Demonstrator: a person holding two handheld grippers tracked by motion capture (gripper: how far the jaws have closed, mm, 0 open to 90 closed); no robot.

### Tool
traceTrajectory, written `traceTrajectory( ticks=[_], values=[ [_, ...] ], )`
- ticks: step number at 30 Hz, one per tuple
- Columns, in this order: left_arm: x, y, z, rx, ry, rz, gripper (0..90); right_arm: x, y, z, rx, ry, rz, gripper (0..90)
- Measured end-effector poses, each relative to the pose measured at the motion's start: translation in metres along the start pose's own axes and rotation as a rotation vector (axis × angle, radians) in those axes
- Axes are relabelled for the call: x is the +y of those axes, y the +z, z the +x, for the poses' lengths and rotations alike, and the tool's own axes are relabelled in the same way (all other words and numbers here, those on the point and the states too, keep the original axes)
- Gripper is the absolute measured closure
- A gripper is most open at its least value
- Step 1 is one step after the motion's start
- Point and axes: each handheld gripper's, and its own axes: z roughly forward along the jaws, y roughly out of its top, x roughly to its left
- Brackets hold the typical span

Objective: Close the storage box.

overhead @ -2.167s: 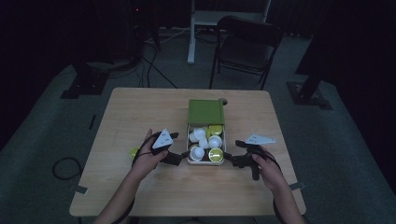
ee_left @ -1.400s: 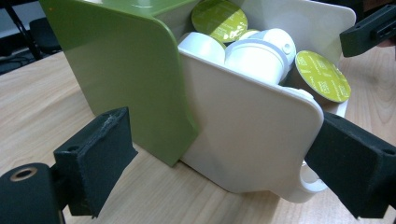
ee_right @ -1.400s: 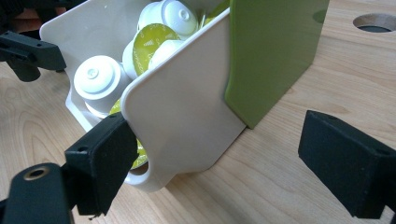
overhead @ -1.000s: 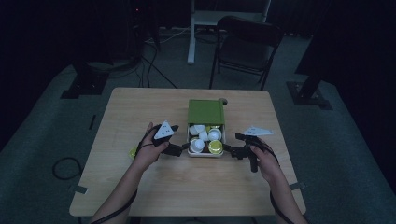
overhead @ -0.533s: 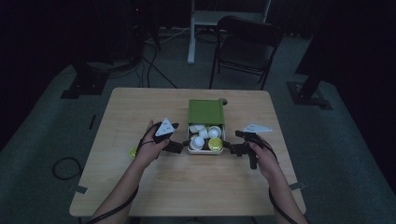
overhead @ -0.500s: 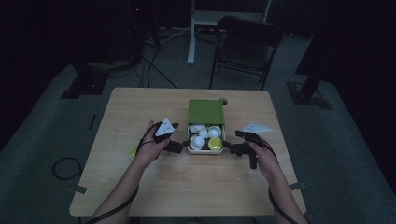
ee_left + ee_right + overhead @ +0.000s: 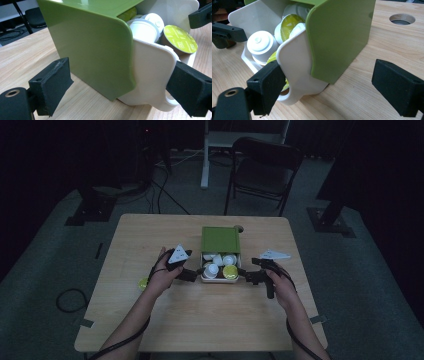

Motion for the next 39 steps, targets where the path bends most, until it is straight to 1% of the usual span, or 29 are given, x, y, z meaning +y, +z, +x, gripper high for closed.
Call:
traceTrajectory(
  ticks=[4,9,16,31,39],
  values=[
    [0.001,0.002,0.002,-0.001,0.003,0.002,9.6,0.001,0.001,-0.001,-0.003,0.002,-0.001,11.6],
    [0.002,0.003,0.004,0.008,0.005,0.003,9.6,0.003,0.003,-0.003,-0.009,0.003,0.002,11.6],
    [0.001,0.005,0.007,0.011,-0.008,-0.005,9.6,0.004,0.006,-0.004,-0.020,0.010,-0.001,11.6],
    [0.005,0.009,0.013,0.027,0.008,0.003,9.6,0.008,0.012,-0.009,-0.030,0.032,-0.004,11.6],
    [0.007,0.013,0.017,0.029,0.005,0.005,9.6,0.009,0.016,-0.011,-0.041,0.047,-0.005,11.6]
  ],
)
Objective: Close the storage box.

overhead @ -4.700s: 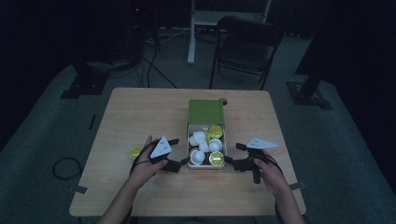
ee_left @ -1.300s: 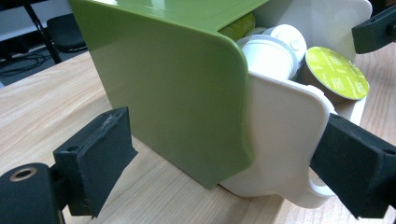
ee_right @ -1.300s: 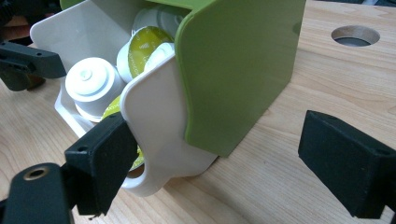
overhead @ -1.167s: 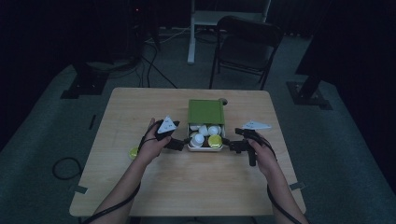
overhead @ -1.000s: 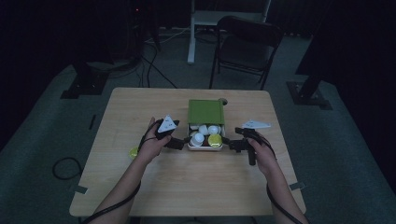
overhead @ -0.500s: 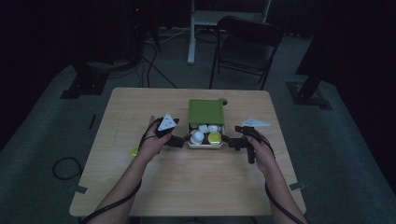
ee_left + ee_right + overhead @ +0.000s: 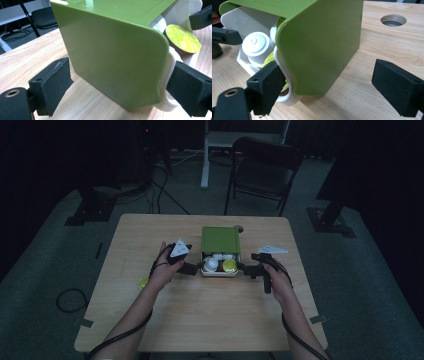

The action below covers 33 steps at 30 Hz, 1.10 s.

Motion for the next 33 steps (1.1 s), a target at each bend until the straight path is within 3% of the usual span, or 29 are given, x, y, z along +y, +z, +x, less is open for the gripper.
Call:
traceTrajectory(
  ticks=[18,25,29,33],
  values=[
    [0.0019,0.0053,0.0057,0.010,-0.005,0.001,8.7,0.0004,0.0045,-0.0005,-0.036,0.020,-0.015,10.4],
    [0.0026,0.0059,0.0044,0.023,0.017,0.001,7.4,-0.0017,0.0043,0.0023,-0.057,0.046,-0.026,10.4],
    [0.0027,0.0058,0.0033,0.031,0.001,-0.007,7.5,-0.0027,0.0036,0.0046,-0.075,0.057,-0.030,10.4],
    [0.0053,0.0041,0.0011,0.038,-0.049,-0.033,7.6,-0.0043,0.0036,0.0043,-0.069,0.068,-0.037,10.5]
  ],
)
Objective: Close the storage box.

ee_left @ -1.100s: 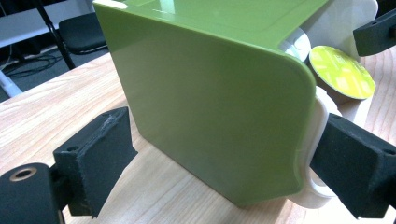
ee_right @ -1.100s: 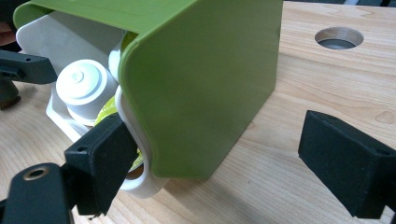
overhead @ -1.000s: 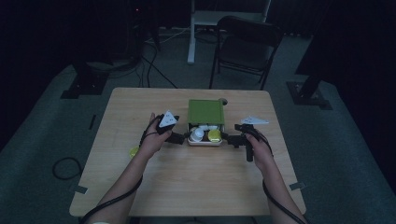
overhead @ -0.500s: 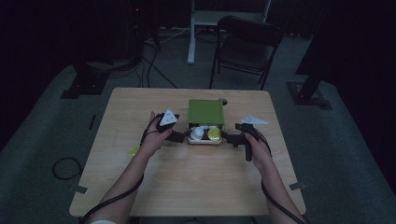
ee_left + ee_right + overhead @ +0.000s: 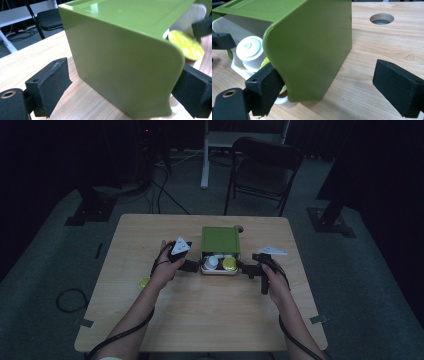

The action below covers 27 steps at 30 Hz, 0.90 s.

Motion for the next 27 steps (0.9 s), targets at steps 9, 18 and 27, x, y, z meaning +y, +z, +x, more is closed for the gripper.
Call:
traceTrajectory(
  ticks=[9,18,27],
  values=[
    [0.003,-0.002,-0.007,-0.030,-0.051,-0.004,7.5,0.000,-0.002,0.003,-0.005,-0.013,0.002,10.5],
    [0.003,-0.006,-0.006,-0.009,-0.055,-0.001,7.6,0.004,-0.003,0.006,-0.016,-0.038,-0.005,10.5],
    [0.000,-0.018,-0.007,0.005,-0.060,0.007,7.6,0.004,-0.008,0.010,-0.021,-0.049,-0.008,10.5]
  ],
)
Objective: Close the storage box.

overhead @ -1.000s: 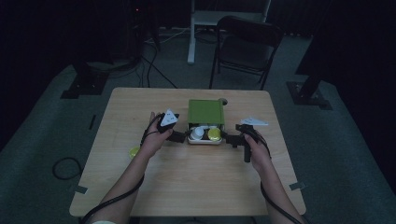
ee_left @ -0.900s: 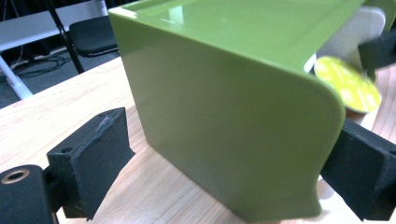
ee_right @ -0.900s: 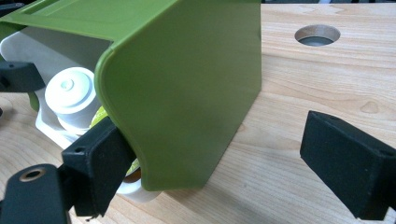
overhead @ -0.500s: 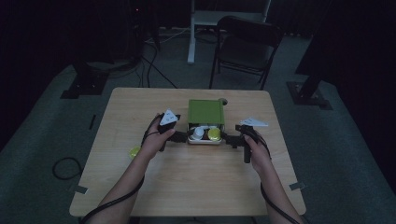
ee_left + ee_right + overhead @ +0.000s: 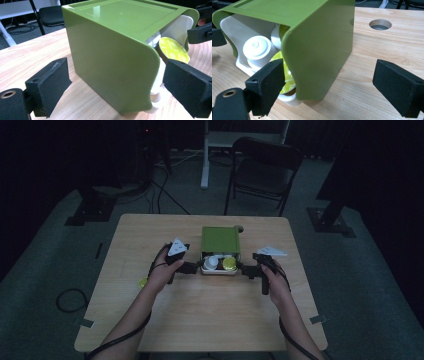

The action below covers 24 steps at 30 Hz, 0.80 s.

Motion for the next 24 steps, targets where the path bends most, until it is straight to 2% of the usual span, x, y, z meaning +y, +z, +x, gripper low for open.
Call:
traceTrajectory(
  ticks=[9,24],
  values=[
    [-0.003,-0.014,-0.001,0.040,-0.041,-0.002,7.6,0.000,-0.005,0.004,0.002,-0.012,-0.002,10.5],
    [-0.012,-0.024,-0.010,0.055,-0.056,0.017,7.6,-0.008,-0.017,-0.004,-0.018,-0.019,0.006,10.5]
  ],
)
